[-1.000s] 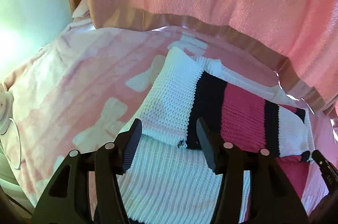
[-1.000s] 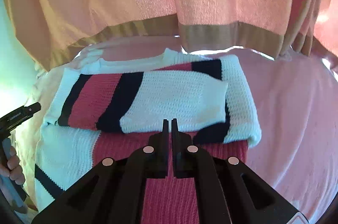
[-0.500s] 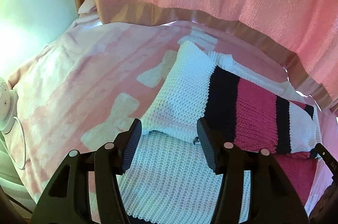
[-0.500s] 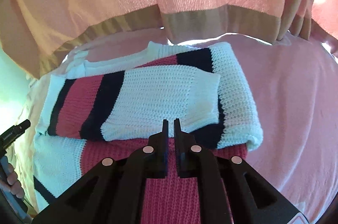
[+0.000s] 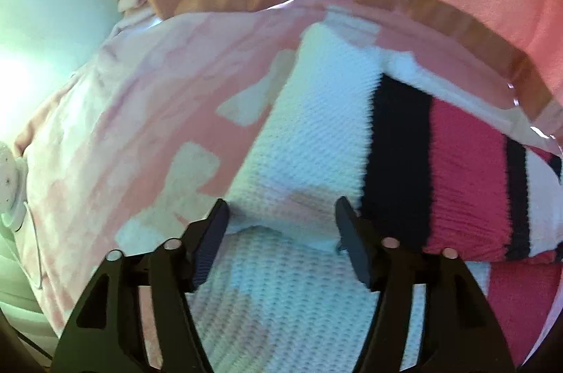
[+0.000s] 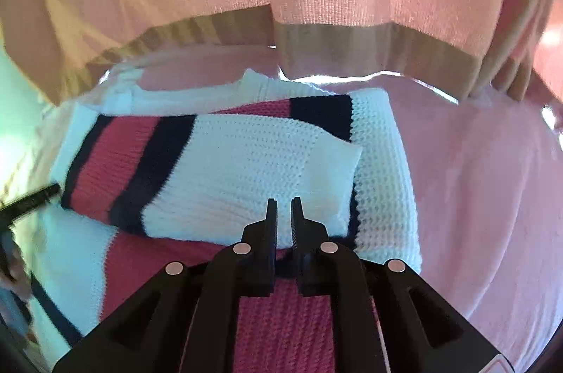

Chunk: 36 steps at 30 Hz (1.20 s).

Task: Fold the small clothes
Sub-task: 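Smooth the folded sweater edge with both grippers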

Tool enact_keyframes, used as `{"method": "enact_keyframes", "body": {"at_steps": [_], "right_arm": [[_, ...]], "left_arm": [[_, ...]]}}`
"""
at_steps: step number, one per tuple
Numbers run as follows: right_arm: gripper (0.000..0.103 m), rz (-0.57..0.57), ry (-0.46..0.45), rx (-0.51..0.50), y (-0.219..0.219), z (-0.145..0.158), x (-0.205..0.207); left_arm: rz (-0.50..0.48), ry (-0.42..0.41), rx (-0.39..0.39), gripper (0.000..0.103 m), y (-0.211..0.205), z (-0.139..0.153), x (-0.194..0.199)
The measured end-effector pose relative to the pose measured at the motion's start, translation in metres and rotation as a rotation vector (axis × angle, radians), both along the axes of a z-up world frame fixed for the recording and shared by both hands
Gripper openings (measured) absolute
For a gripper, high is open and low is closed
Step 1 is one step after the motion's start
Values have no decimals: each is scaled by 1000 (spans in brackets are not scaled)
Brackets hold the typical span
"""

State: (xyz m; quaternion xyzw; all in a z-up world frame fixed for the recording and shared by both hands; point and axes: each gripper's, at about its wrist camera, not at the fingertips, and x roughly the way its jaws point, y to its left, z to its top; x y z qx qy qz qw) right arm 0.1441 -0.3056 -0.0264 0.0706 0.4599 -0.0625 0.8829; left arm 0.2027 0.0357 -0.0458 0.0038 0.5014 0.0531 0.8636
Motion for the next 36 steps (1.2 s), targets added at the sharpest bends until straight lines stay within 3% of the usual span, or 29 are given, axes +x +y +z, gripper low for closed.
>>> {"method": "enact_keyframes", "body": {"at_steps": [2,5,7,8,9,14,15,16,17,18,23,26,28,36], "right_arm": [[6,-13,77,-21,-6,-20,5],[8,-25,54,10,-13,-10,0],[24,-26,-6,8,-16,5,-7],[47,-35,-31,-12,-20,10,-10],[55,-55,-44,-24,-25,11,-11],[55,-116,-2,75,-45,-13,3],[51,-122,14,81,-45,-19,5],[43,-121,29,93,-44,-27,8],[16,-108,27,102,-42,-30,7],[9,-87,19,119,-37,-31,9],[8,-54,-142,76,-18,15,2],[10,-81,-53,28,-28,-10,7],[10,-109,14,72,-41,-40,7],[14,-68,-83,70,-23,6,-12]], "left_arm": [[3,10,35,64,-4,-5,1],[2,-12,12,64,-5,3,-4],[-21,-36,-6,64,-7,13,-9],[-26,-45,-5,65,-6,16,-9],[-28,-51,-2,66,-5,17,-9],[-20,-23,-26,66,-1,3,2],[-13,-20,-11,66,-1,-1,3],[-8,-27,23,65,-3,-4,4],[-7,-35,47,64,-5,-5,5],[-8,-40,63,64,-6,-6,6],[5,-34,50,64,-2,-7,8],[14,-24,54,65,1,-10,10],[13,-22,57,65,1,-12,10],[13,-17,51,65,4,-9,9]]}}
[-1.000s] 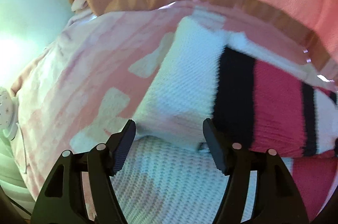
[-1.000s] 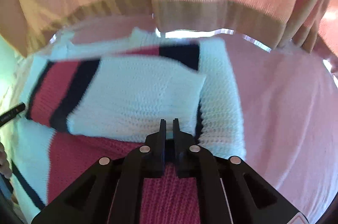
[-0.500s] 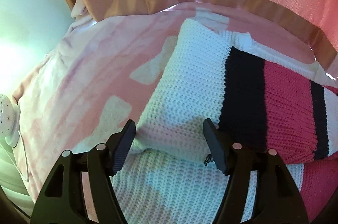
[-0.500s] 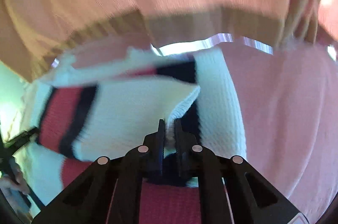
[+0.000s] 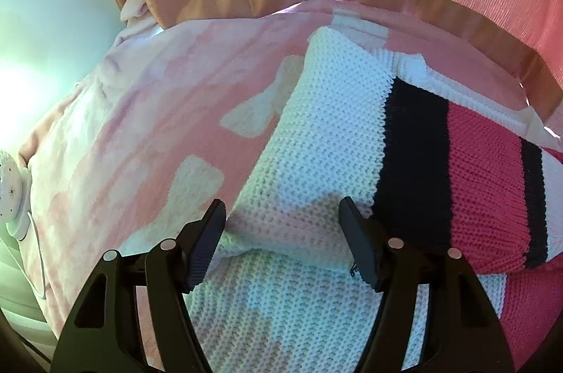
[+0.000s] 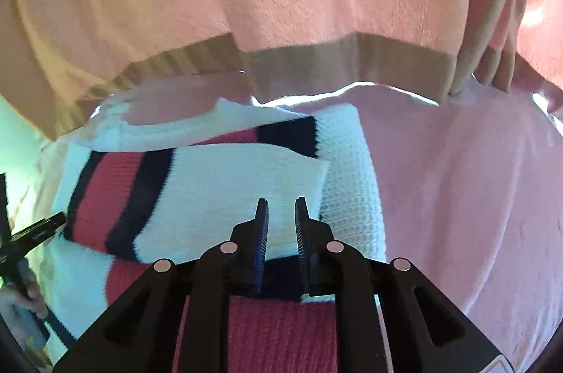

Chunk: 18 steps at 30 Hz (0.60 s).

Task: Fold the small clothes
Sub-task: 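Smooth the folded sweater edge with both grippers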

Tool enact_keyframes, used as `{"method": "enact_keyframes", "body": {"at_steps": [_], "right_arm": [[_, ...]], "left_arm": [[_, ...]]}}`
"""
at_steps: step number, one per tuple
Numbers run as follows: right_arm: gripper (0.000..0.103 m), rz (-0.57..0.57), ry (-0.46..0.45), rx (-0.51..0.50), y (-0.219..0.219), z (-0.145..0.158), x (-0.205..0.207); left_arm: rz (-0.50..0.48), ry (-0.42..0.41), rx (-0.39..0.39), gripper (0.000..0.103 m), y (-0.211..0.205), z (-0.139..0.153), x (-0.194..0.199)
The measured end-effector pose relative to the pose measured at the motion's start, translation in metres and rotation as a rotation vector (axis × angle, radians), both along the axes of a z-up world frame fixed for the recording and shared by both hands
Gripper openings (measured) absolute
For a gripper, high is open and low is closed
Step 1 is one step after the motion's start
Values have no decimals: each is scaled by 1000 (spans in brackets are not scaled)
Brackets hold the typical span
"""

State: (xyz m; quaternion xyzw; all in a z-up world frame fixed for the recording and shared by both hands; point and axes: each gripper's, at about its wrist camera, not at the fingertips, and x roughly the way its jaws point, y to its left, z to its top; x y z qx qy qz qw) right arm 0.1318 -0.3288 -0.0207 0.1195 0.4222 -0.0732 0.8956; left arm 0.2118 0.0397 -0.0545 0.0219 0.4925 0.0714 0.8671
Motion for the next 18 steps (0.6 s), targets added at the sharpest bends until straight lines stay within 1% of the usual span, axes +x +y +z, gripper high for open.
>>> {"method": "enact_keyframes", "body": {"at_steps": [2,3,4,5,7,9,10,13,15,17,18], "right_arm": [[16,-2,42,-32,-1,-9,4],[16,-10,85,-34,-4,-20,9],[16,-19,137,-7,-10,-34,12],[16,-25,134,13,-12,-37,11],[16,-21,106,0,-10,-24,10],[16,-9,37,-2,-2,-5,1],[17,-3,21,0,-1,0,-3],[18,1,-52,-3,8,28,-27],[23,-1,-87,-4,12,43,-38],[28,-11,-156,33,15,59,-54],[29,-14,-175,44,17,62,-59]], "left_arm": [[2,4,12,66,-1,-3,1],[4,4,17,66,-1,-4,1],[3,3,21,66,-1,-5,1],[3,2,22,66,-1,-4,1],[6,2,15,66,-1,-2,0],[3,-3,9,64,-1,2,-2],[-1,-10,8,64,-1,6,-4],[-26,-41,3,64,-5,20,-15],[-50,-59,-10,64,-8,31,-28],[-66,-77,-13,64,-8,40,-42],[-71,-86,-19,64,-7,45,-50]]}}
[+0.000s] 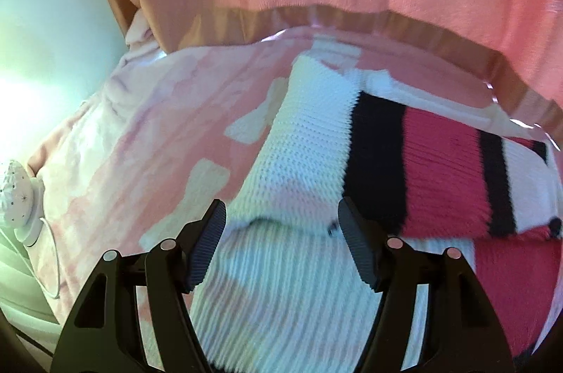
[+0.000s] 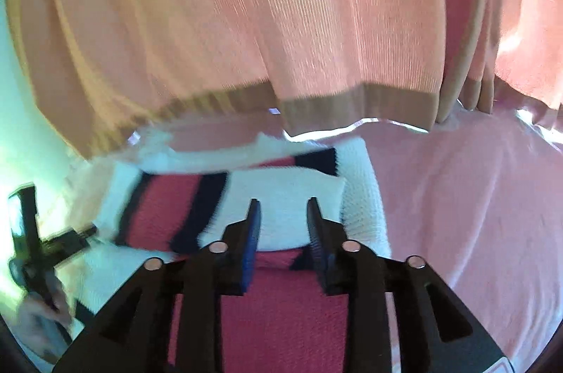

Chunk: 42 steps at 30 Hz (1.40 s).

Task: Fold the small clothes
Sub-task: 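Smooth the folded sweater edge with both grippers, then grasp the white sweater hem with both grippers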

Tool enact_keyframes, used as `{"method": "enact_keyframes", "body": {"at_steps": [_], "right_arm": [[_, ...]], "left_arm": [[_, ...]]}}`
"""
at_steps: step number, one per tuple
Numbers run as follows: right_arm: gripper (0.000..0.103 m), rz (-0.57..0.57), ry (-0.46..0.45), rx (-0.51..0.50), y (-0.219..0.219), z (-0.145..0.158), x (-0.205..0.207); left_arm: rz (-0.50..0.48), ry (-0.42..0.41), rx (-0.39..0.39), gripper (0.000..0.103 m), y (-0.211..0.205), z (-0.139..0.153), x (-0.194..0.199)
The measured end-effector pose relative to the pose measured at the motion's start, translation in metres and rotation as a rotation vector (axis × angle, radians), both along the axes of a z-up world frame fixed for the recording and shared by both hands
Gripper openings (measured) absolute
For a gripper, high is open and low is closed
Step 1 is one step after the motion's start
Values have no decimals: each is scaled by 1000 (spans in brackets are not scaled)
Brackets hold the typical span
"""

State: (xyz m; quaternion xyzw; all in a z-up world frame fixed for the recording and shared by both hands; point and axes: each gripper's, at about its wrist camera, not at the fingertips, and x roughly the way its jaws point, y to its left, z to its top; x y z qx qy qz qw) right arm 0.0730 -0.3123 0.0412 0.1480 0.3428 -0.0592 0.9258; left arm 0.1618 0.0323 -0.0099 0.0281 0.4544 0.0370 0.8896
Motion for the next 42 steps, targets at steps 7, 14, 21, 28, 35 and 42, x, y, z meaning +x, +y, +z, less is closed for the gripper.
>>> {"method": "enact_keyframes", "body": {"at_steps": [7,14,21,28,35,42], "right_arm": [[34,-13,-6,-82,20,-7,-56],[52,-76,33,-71,13,-35,-125],[55,-108,173,28,13,-93,-214],[57,-13,232,76,47,-124,-255],[63,21,243,99,65,-131,-256],[16,55,240,88,73,-132,-252]], "left_arm": [[-29,-75,38,64,3,17,-45],[-10,-49,-7,78,36,3,-97],[13,84,-209,84,80,-35,-174],[16,115,-292,88,94,-52,-228],[-59,120,-365,82,88,-51,-235],[-80,137,-410,19,90,-53,-229]]}}
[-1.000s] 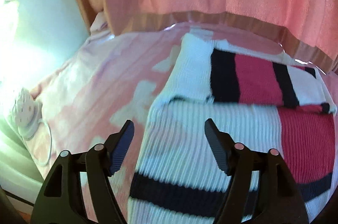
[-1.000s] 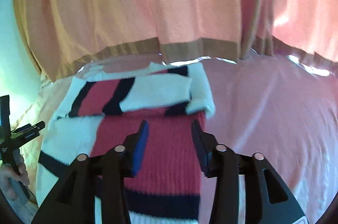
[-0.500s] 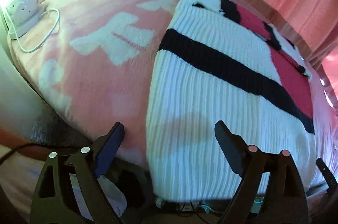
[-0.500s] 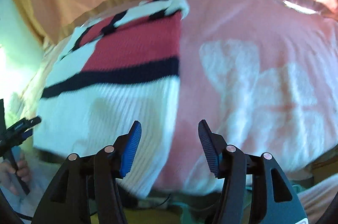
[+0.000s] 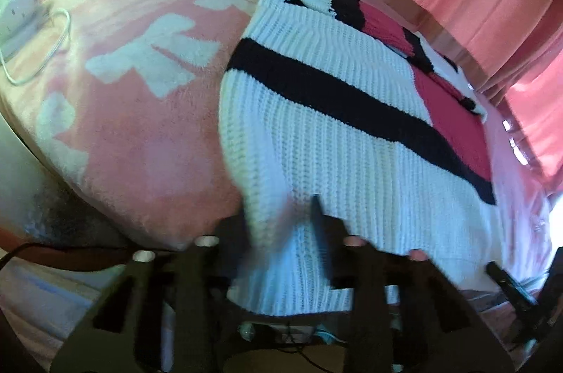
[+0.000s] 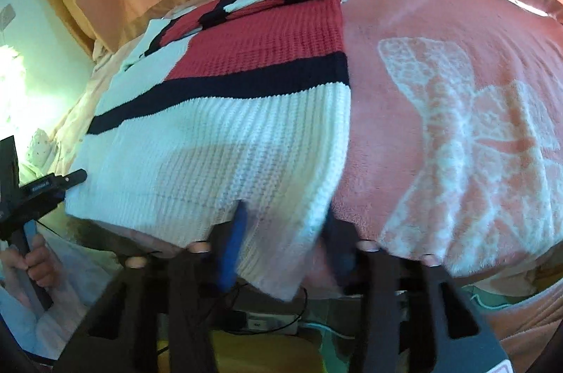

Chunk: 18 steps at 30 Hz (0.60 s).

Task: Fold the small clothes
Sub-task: 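Grasp the white sweater hem with both grippers, then lift the held hem with both grippers and fold it over toward the collar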

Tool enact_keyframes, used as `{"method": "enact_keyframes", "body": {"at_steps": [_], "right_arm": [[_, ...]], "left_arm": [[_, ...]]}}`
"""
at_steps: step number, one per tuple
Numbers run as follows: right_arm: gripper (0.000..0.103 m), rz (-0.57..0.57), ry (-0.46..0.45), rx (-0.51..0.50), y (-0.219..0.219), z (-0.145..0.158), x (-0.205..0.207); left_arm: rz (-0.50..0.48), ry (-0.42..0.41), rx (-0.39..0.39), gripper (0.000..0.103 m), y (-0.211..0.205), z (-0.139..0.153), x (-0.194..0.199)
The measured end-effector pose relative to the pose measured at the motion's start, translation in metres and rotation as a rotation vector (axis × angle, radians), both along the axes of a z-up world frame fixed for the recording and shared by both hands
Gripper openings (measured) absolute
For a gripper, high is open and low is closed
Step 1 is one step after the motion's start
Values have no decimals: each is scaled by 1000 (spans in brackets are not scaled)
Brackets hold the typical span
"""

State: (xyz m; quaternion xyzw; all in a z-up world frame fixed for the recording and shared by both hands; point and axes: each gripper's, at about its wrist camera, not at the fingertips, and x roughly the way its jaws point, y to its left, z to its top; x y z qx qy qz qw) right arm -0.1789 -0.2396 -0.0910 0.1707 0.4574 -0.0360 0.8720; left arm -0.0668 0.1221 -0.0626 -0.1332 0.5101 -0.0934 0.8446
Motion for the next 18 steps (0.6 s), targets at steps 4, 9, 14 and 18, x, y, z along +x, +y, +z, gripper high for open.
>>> {"method": "enact_keyframes", "body": {"at_steps": [4,9,14,18], "right_arm": [[9,-1,-31,16,-2,5,-4],[8,-17,-171,82,-8,47,-34],[6,-1,-239,28,-9,92,-72],[6,-19,-174,-5,-16,101,-108]], "left_arm": [[-26,-22,-19,12,-3,5,-3],[-52,-92,-96,11,-1,44,-31],[-86,-159,-195,11,10,108,-68],[-129,-161,-200,11,18,136,-101]]}}
